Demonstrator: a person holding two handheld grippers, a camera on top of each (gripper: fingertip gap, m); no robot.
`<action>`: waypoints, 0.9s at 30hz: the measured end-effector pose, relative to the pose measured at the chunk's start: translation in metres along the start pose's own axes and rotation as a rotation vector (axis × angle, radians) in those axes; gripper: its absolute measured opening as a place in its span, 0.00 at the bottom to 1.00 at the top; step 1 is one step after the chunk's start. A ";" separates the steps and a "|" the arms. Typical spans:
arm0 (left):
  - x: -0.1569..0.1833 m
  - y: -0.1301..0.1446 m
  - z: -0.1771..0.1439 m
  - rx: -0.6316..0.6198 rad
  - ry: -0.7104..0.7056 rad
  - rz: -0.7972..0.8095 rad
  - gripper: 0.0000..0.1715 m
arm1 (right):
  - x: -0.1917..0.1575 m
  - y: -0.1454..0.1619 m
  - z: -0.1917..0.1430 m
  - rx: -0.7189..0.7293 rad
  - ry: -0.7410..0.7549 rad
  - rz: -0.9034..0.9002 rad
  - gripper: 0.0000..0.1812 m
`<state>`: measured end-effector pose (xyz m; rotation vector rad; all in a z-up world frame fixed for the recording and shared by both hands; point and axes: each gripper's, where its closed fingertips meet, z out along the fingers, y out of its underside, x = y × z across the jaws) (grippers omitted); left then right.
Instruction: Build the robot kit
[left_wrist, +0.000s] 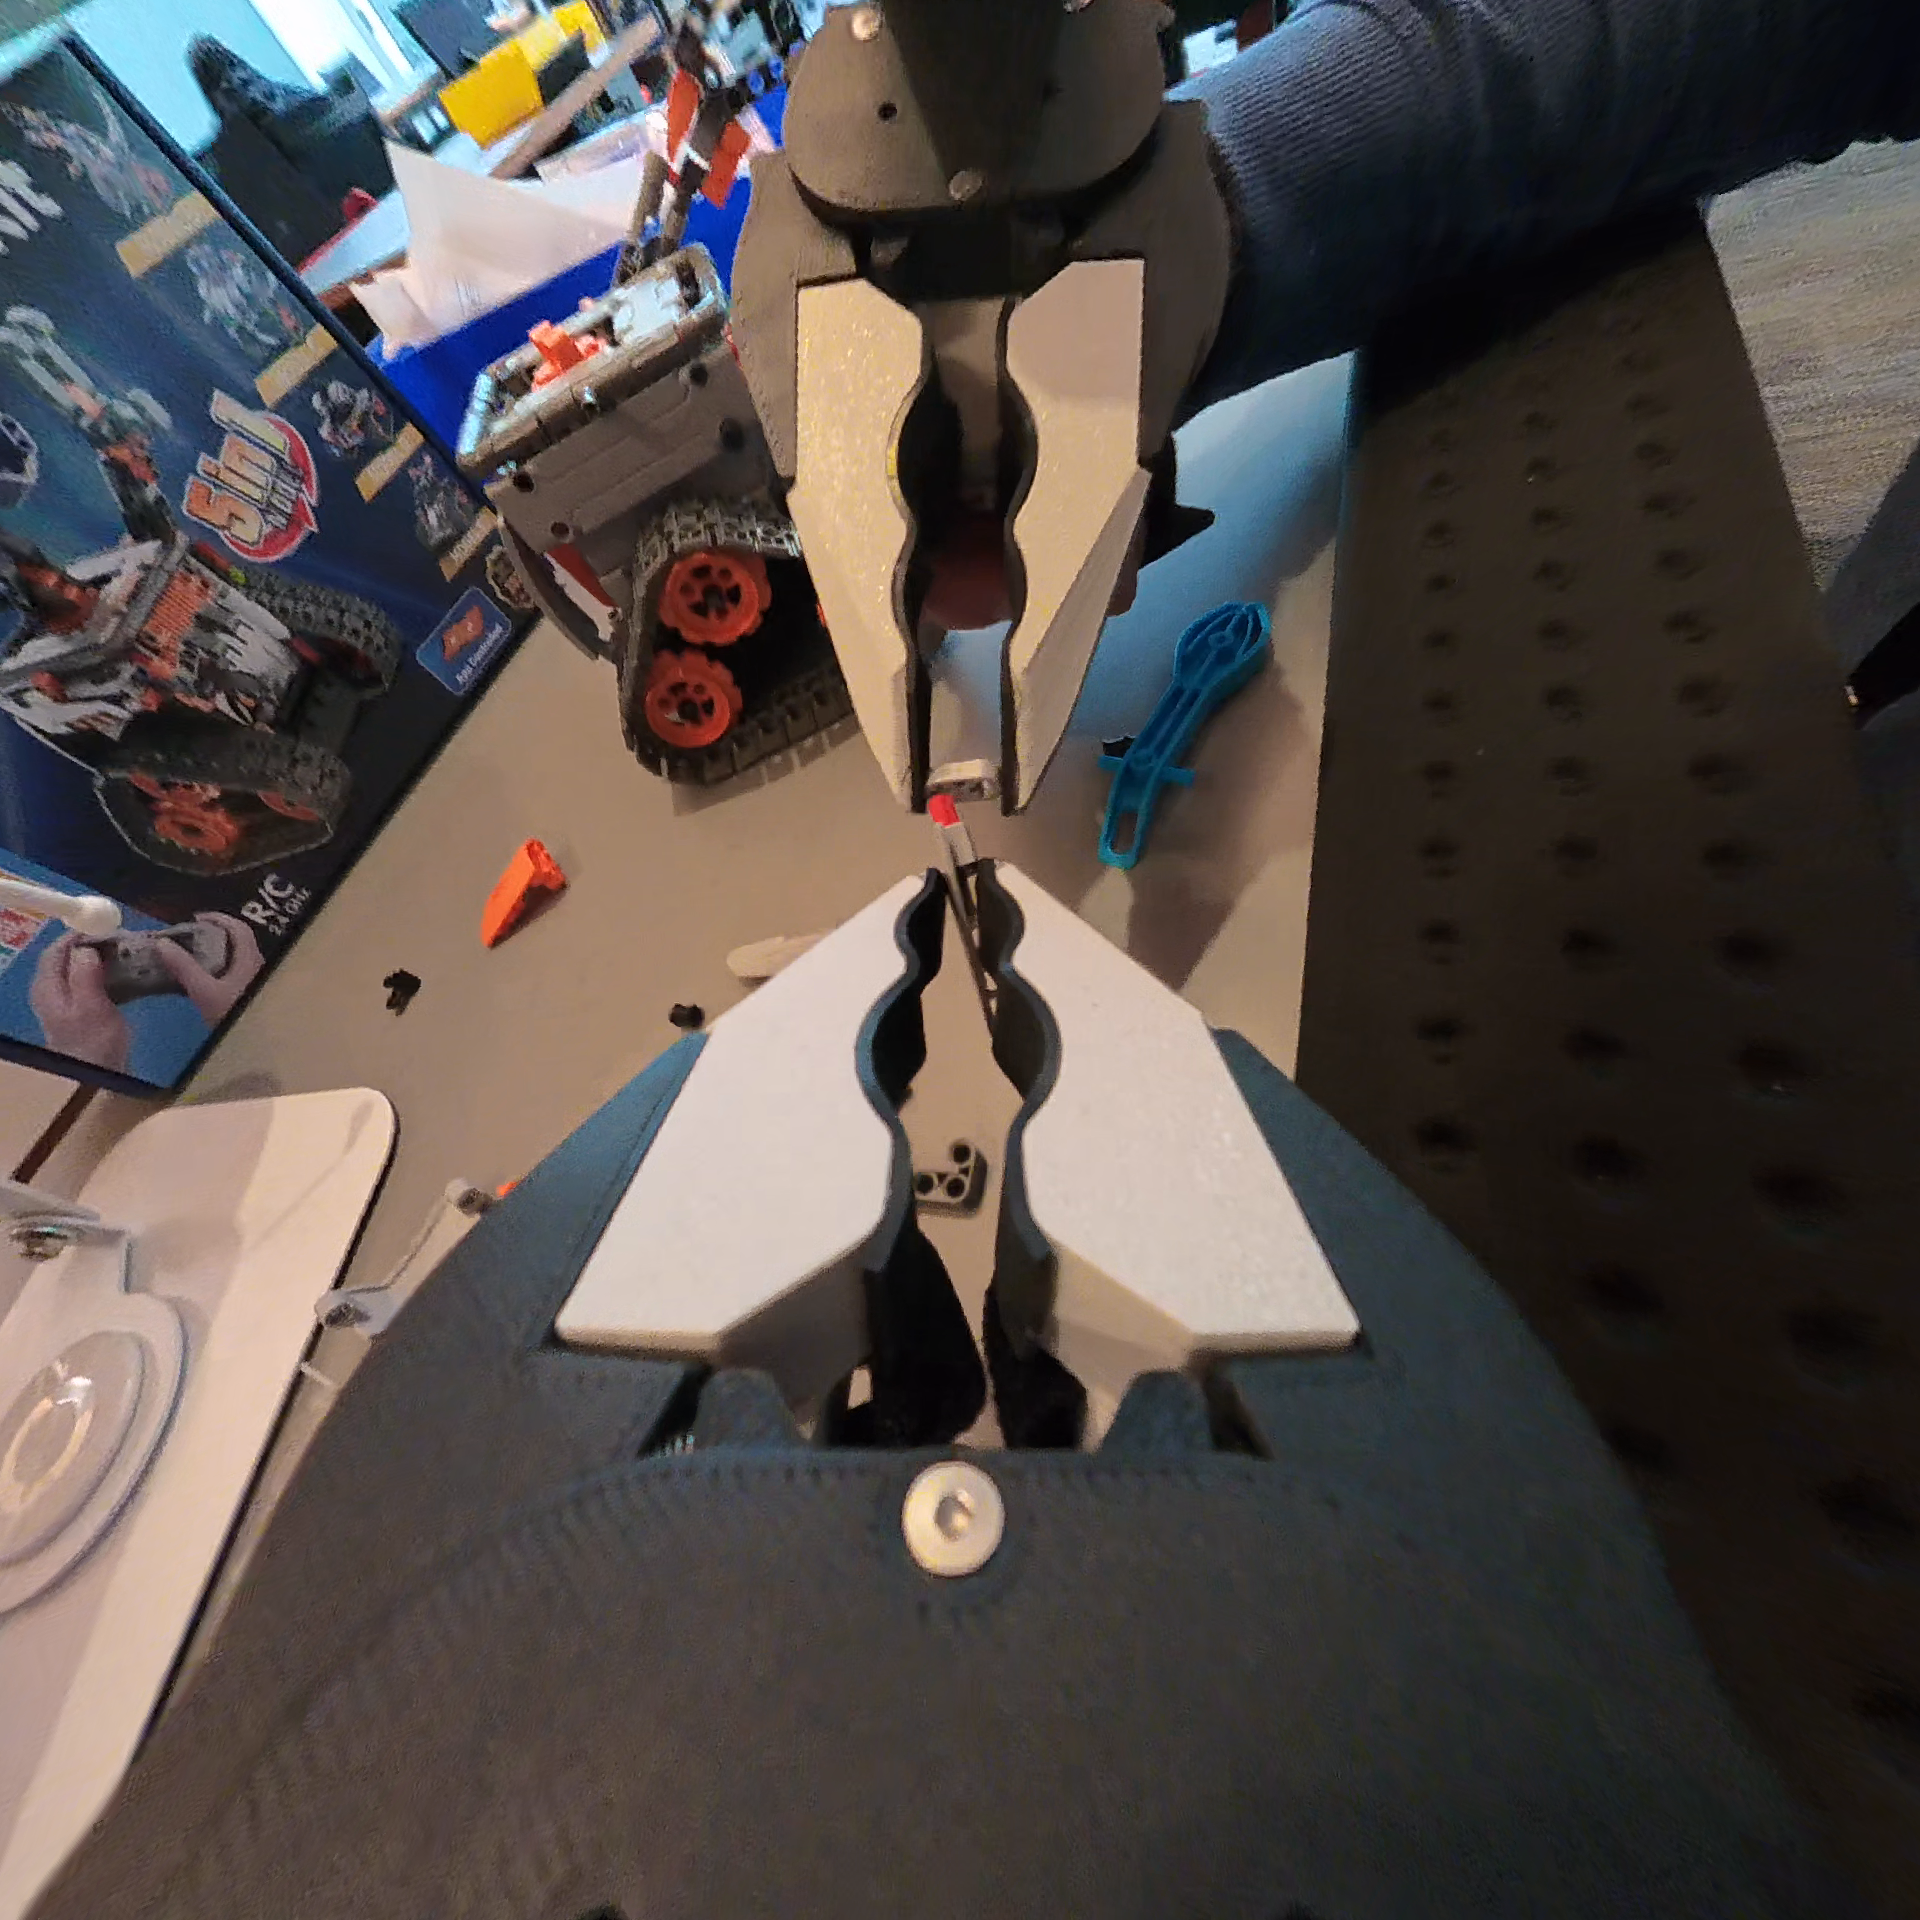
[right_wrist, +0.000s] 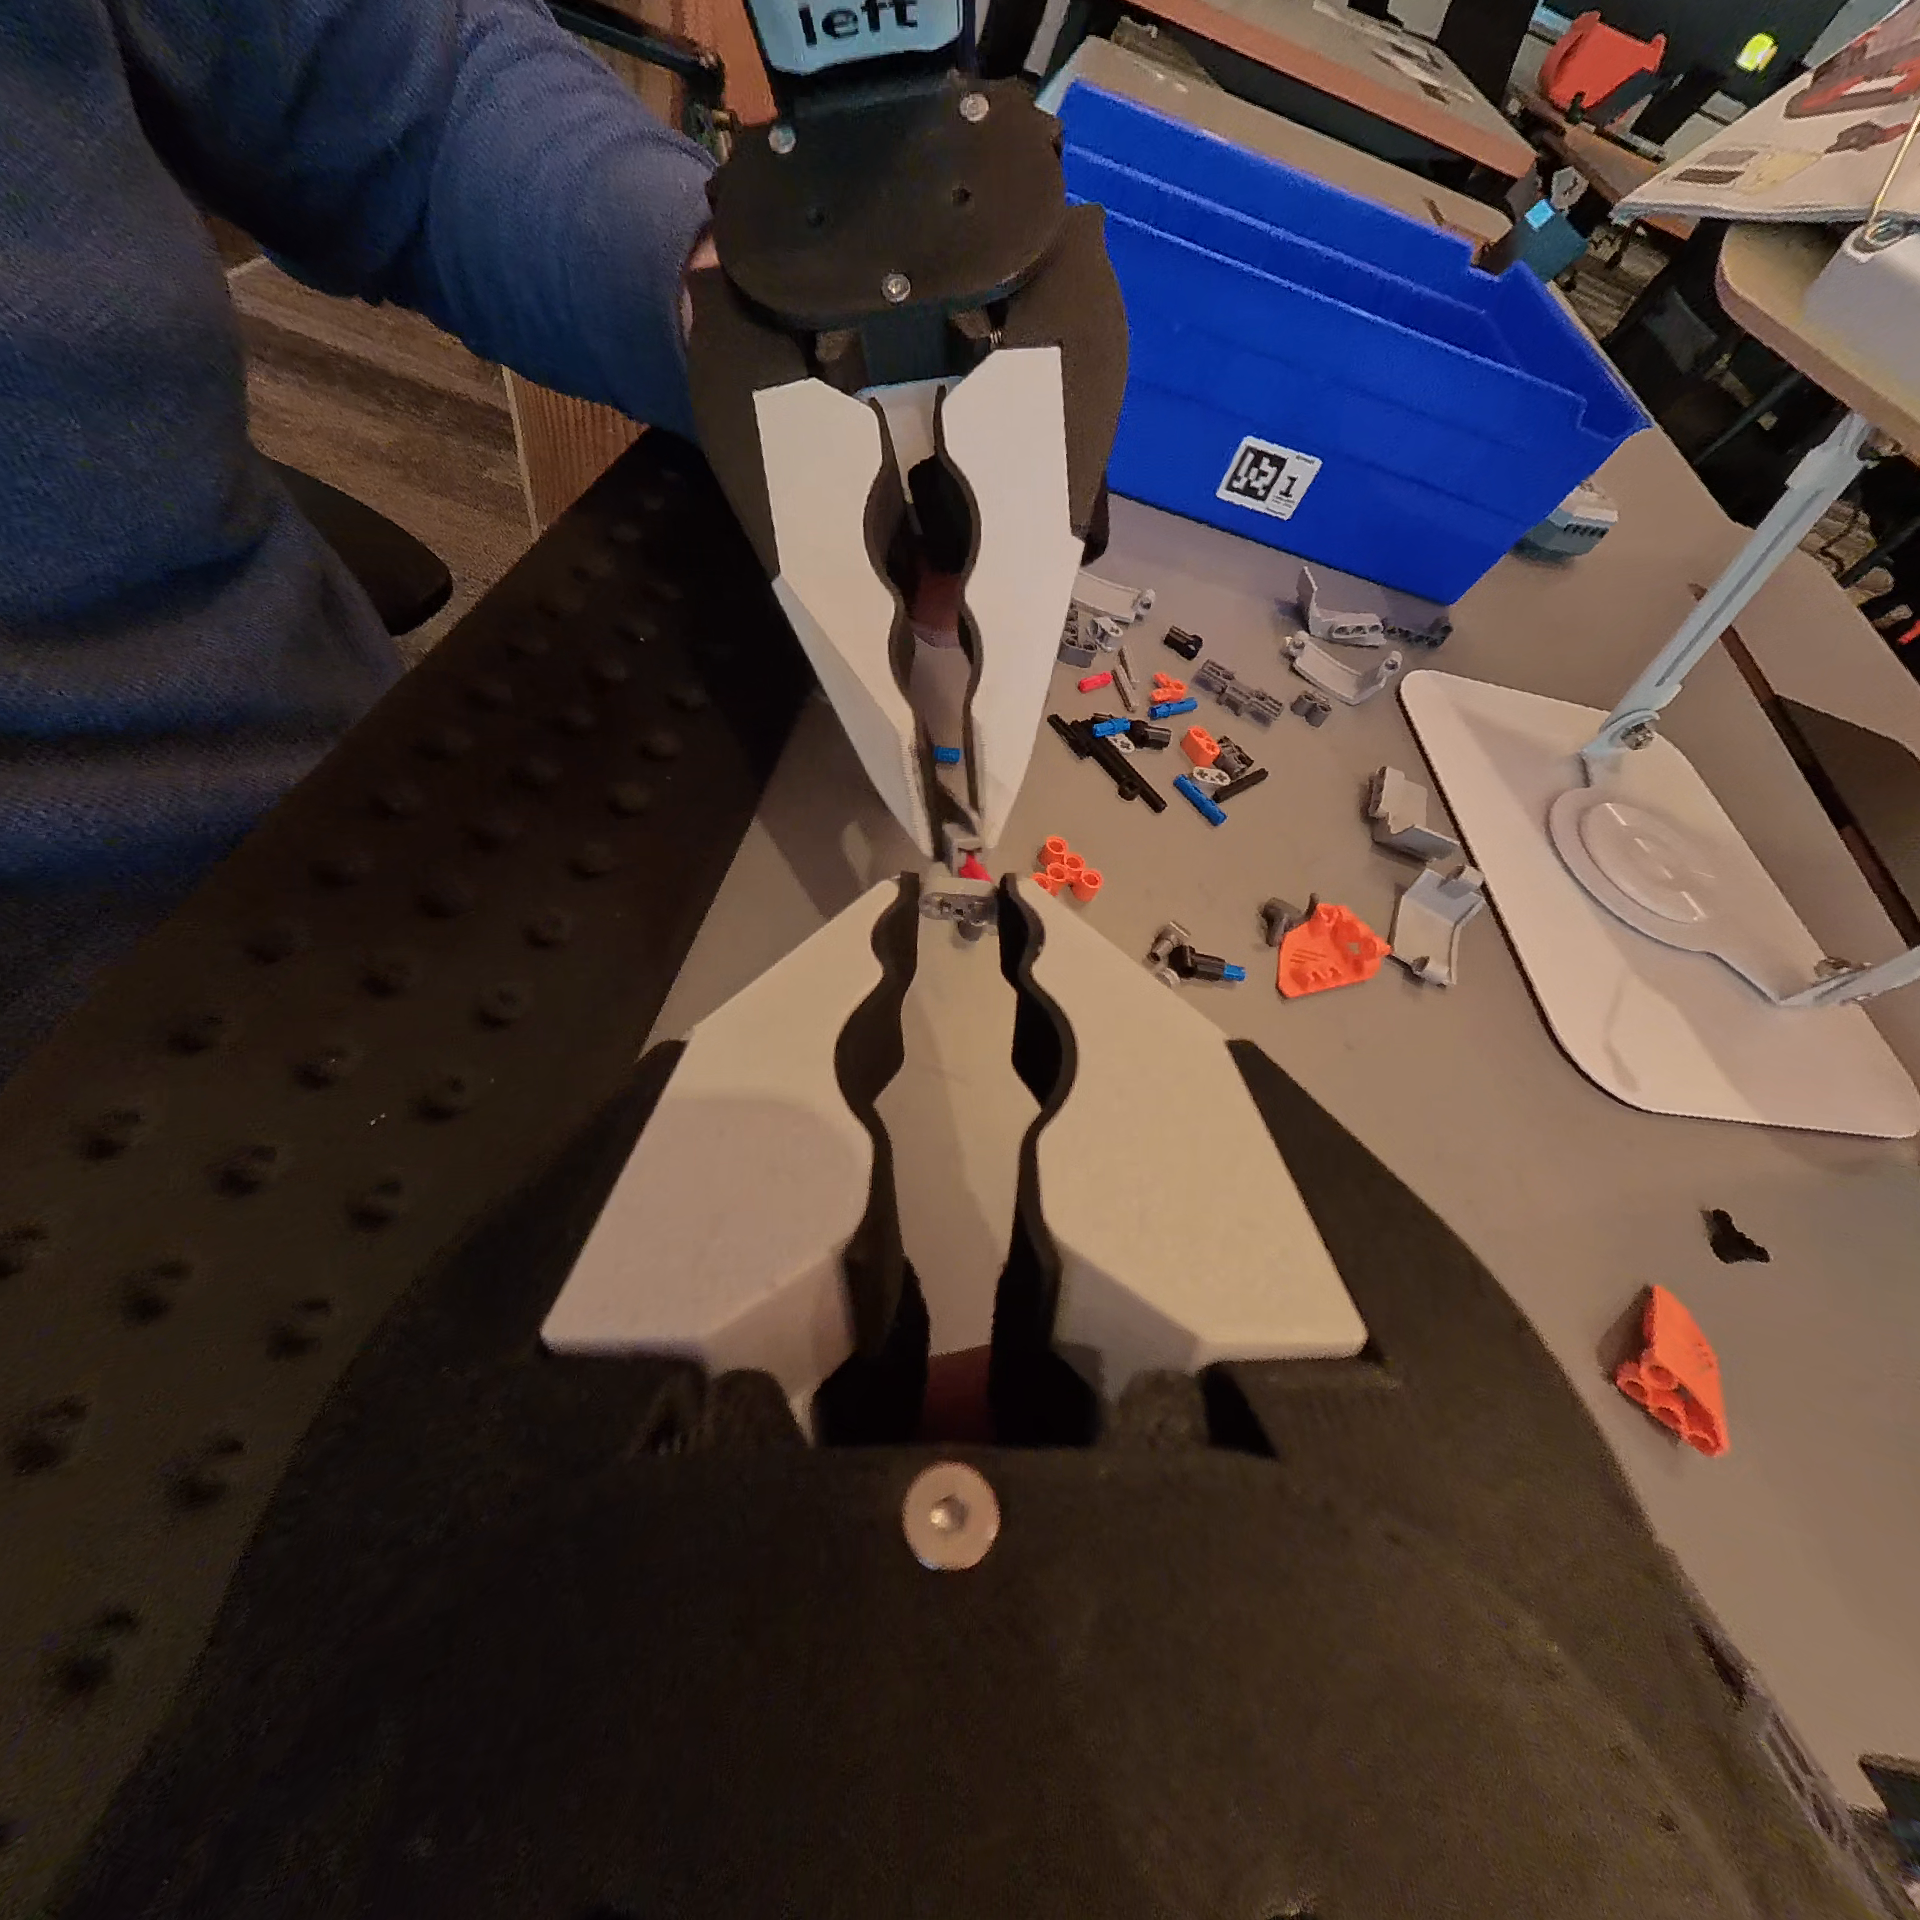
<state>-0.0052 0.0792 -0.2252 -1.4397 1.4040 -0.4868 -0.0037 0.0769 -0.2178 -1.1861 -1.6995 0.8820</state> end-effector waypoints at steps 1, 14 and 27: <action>-0.001 -0.001 -0.001 0.005 -0.004 0.004 0.02 | 0.000 -0.001 0.000 0.008 0.002 -0.002 0.07; 0.018 0.004 0.003 -0.010 0.091 0.087 0.02 | -0.019 0.006 0.002 -0.041 -0.101 -0.069 0.07; 0.038 0.024 0.010 -0.082 0.152 0.131 0.01 | -0.042 0.025 0.011 -0.126 -0.166 -0.131 0.07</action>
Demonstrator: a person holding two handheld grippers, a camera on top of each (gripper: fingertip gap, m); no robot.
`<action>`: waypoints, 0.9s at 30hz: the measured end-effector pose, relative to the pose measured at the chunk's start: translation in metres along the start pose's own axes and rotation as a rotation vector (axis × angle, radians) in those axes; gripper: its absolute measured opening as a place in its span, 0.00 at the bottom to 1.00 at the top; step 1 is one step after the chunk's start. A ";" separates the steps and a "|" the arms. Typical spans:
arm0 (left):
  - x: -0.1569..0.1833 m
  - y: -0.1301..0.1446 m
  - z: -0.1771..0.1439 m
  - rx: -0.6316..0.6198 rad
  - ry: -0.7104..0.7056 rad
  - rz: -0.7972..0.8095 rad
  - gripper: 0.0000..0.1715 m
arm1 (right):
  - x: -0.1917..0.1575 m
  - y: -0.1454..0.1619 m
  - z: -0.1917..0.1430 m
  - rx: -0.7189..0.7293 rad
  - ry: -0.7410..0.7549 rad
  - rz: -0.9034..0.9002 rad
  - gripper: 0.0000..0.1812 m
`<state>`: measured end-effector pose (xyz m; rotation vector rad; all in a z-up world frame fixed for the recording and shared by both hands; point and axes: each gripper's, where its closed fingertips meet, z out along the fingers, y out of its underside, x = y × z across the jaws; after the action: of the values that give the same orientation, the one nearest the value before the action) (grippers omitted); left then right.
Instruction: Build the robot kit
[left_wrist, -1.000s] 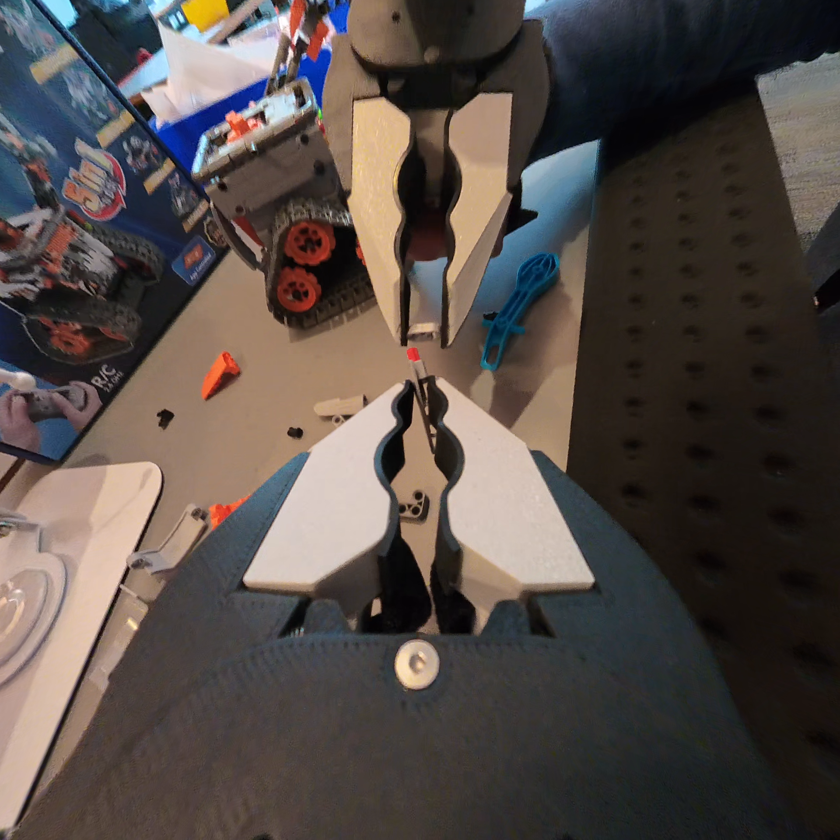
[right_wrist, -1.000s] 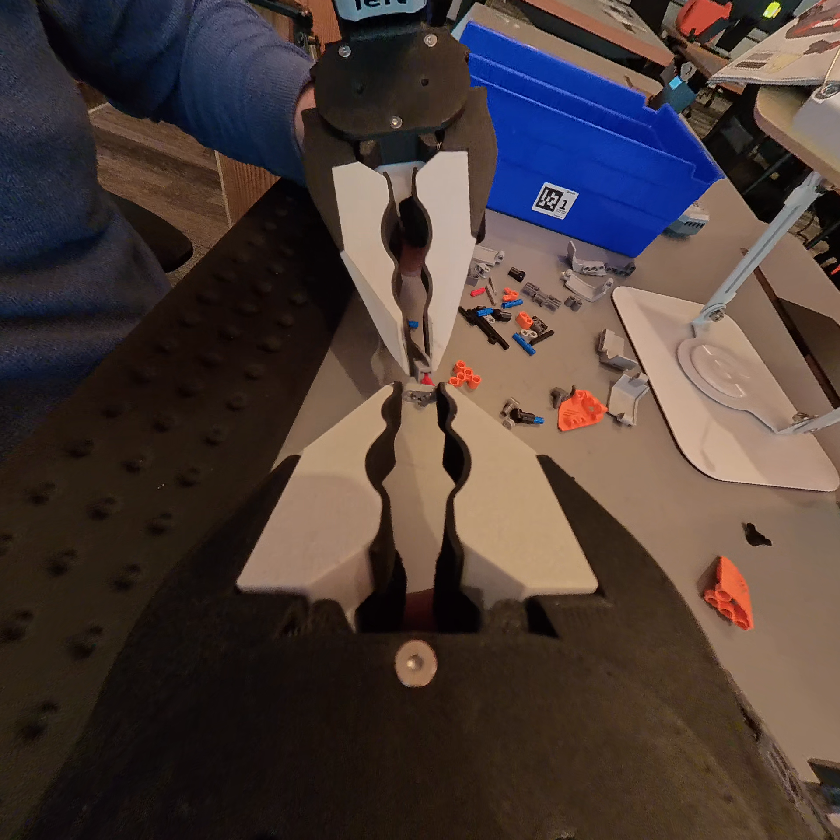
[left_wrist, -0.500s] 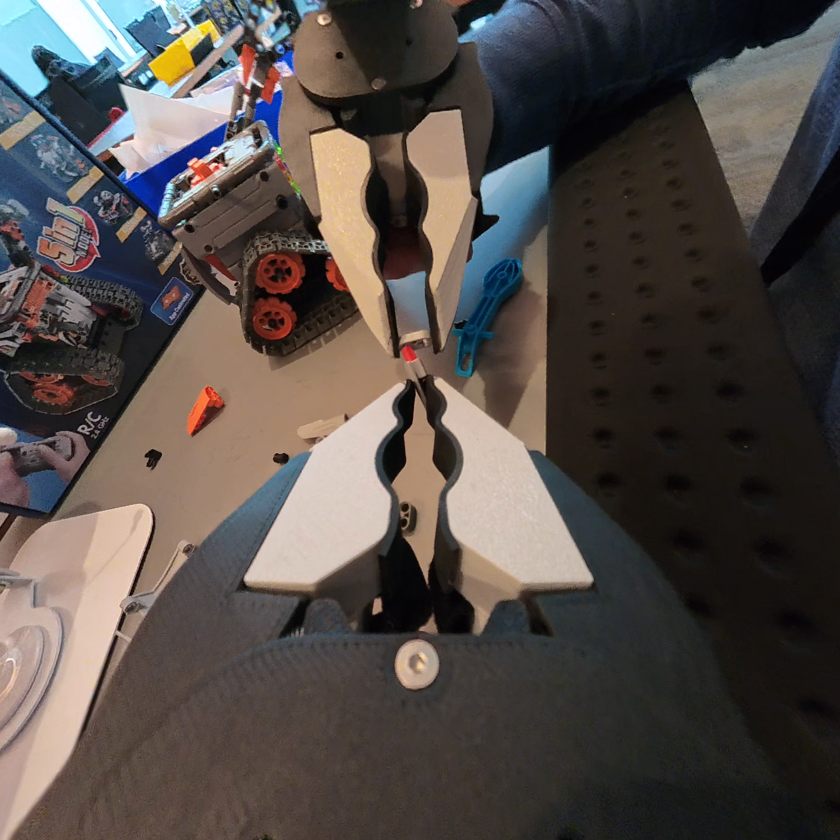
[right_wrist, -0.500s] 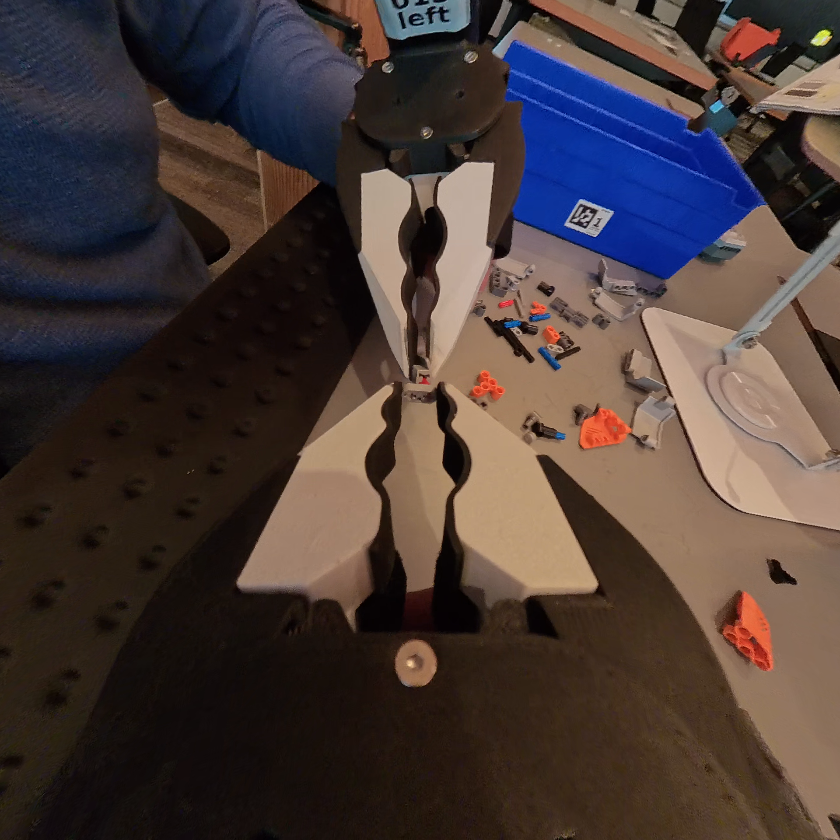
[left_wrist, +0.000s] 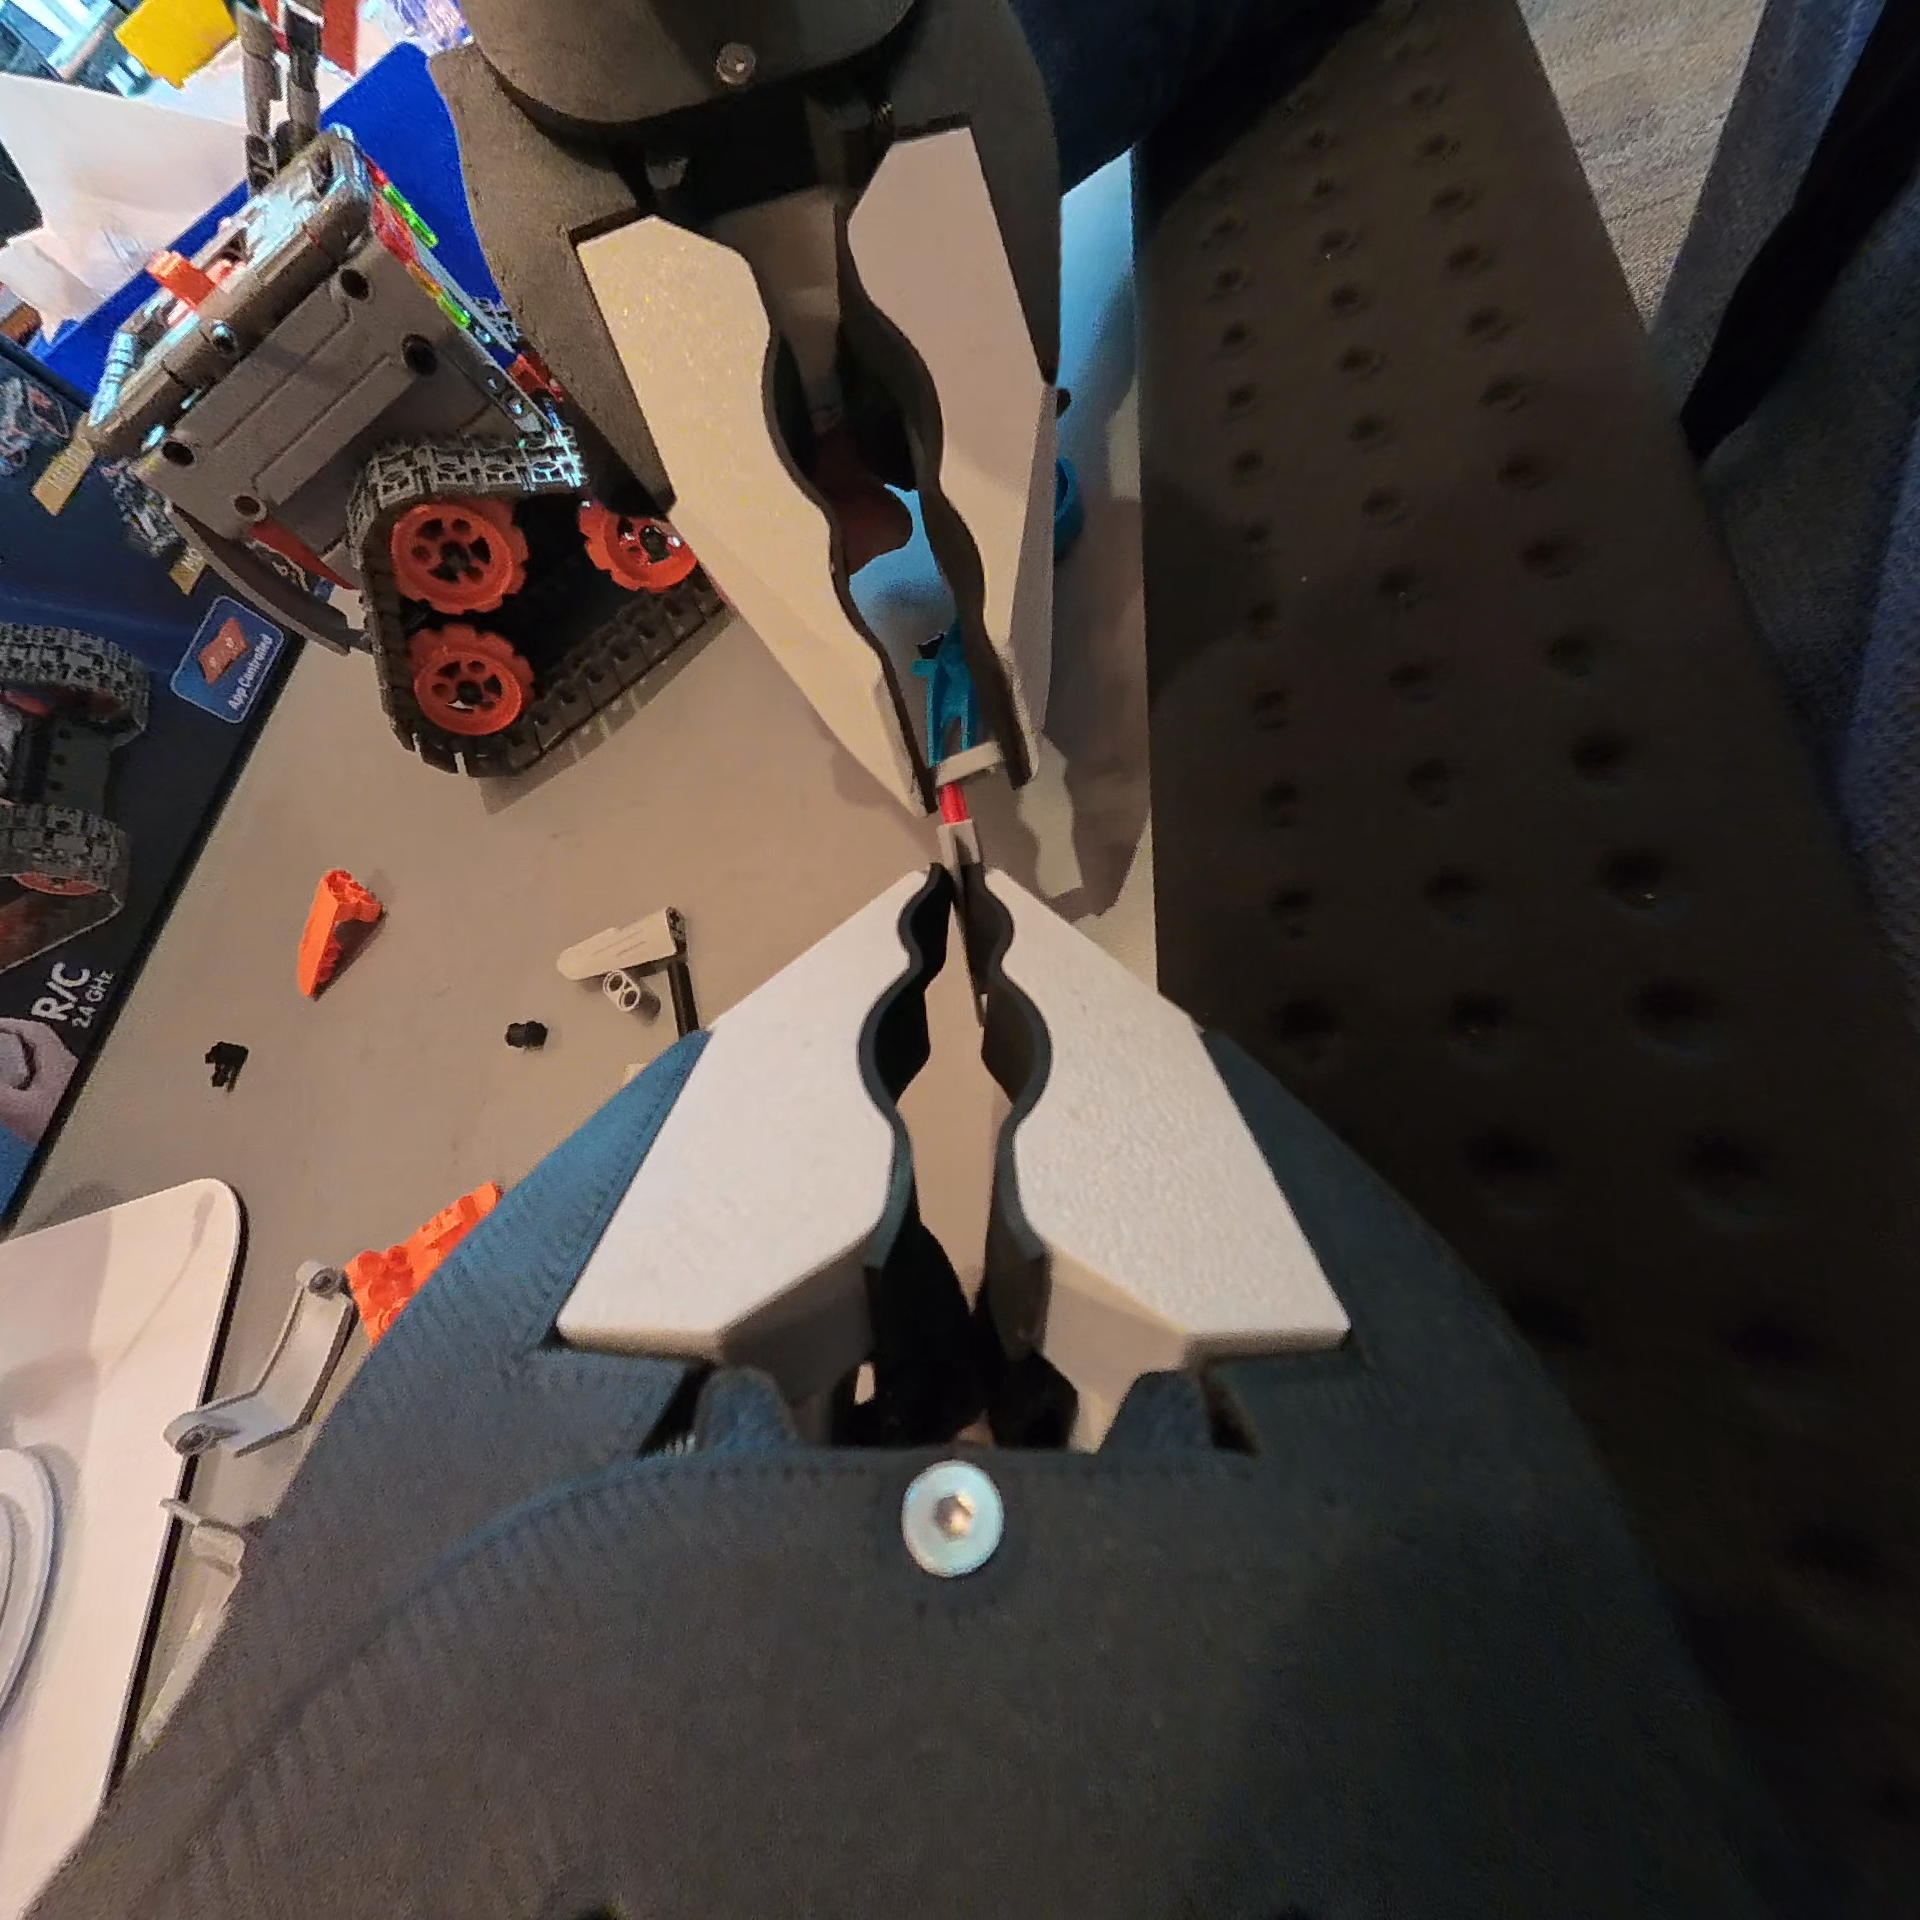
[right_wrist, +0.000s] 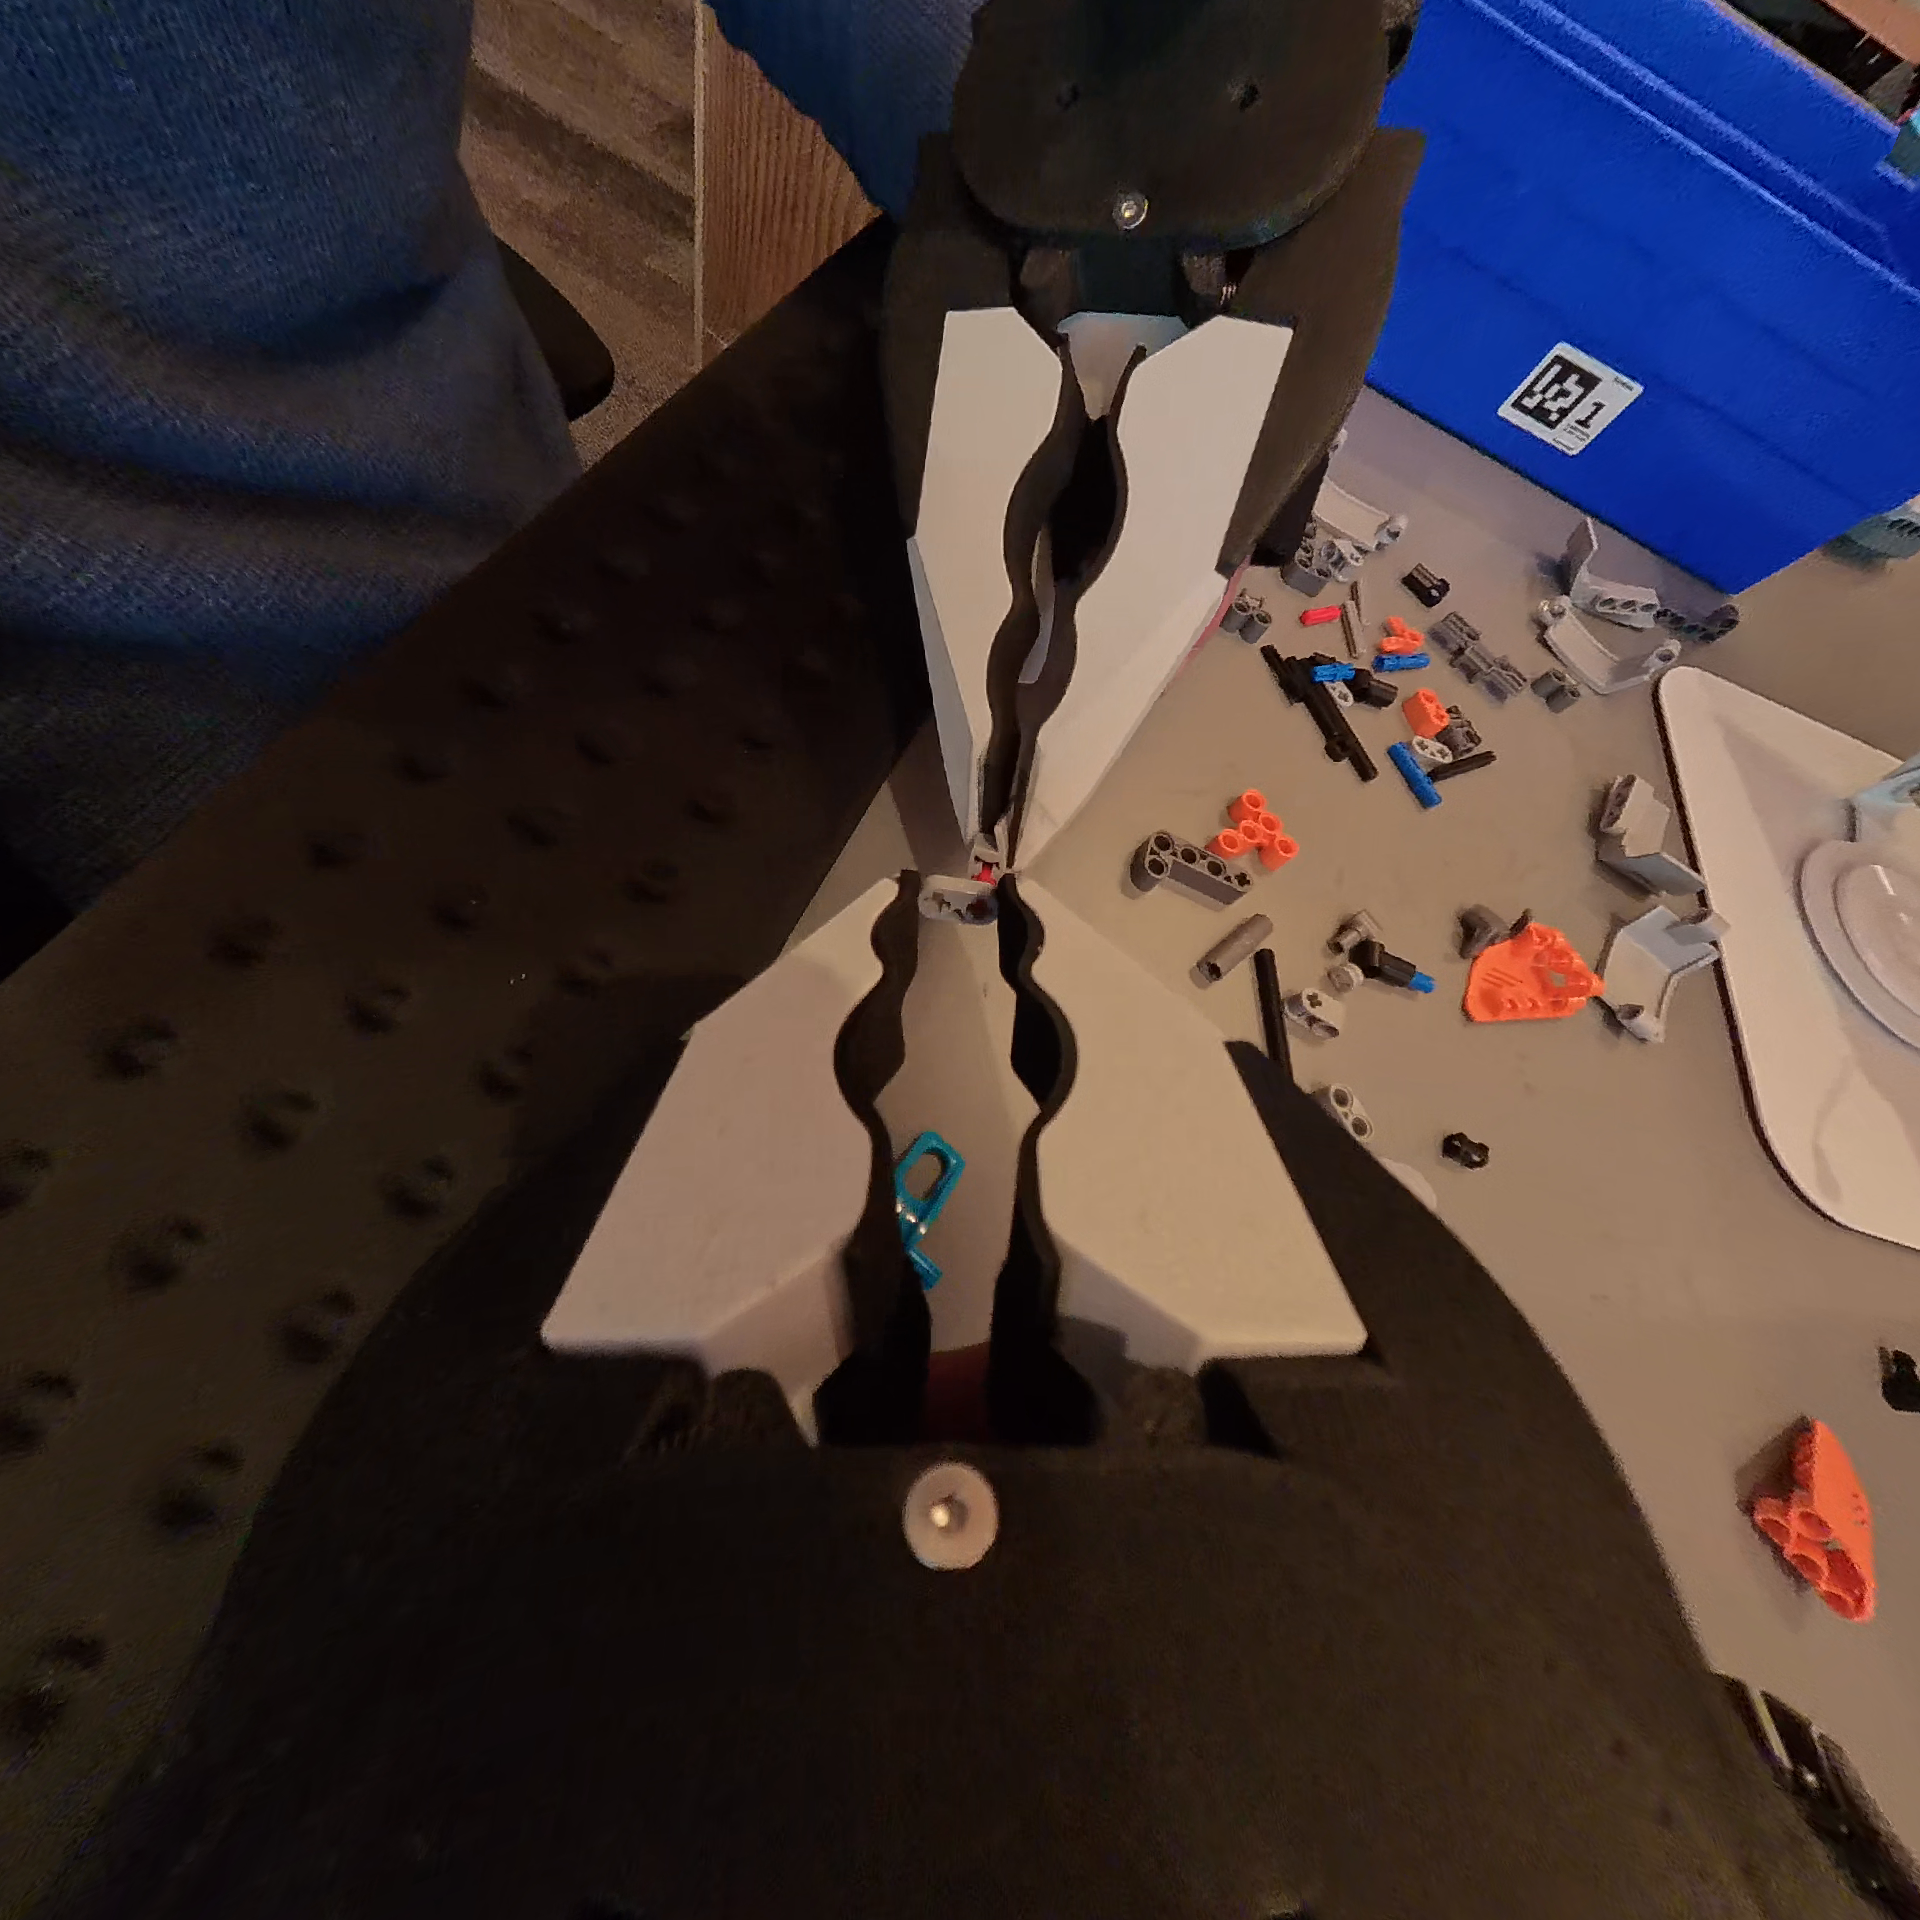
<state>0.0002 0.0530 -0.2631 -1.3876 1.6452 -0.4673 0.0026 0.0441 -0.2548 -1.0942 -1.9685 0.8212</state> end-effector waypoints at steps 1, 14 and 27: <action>0.001 0.000 0.000 -0.002 0.001 0.001 0.01 | -0.001 0.000 0.000 -0.001 0.000 0.000 0.07; -0.011 -0.007 -0.005 0.068 -0.013 -0.114 0.00 | 0.011 -0.009 -0.006 0.032 0.108 -0.066 0.07; -0.007 -0.008 -0.004 0.068 -0.003 -0.099 0.00 | 0.007 -0.008 -0.002 0.055 0.070 -0.052 0.07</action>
<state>0.0012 0.0554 -0.2519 -1.4227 1.5495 -0.5728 -0.0015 0.0471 -0.2448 -1.0217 -1.8974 0.7943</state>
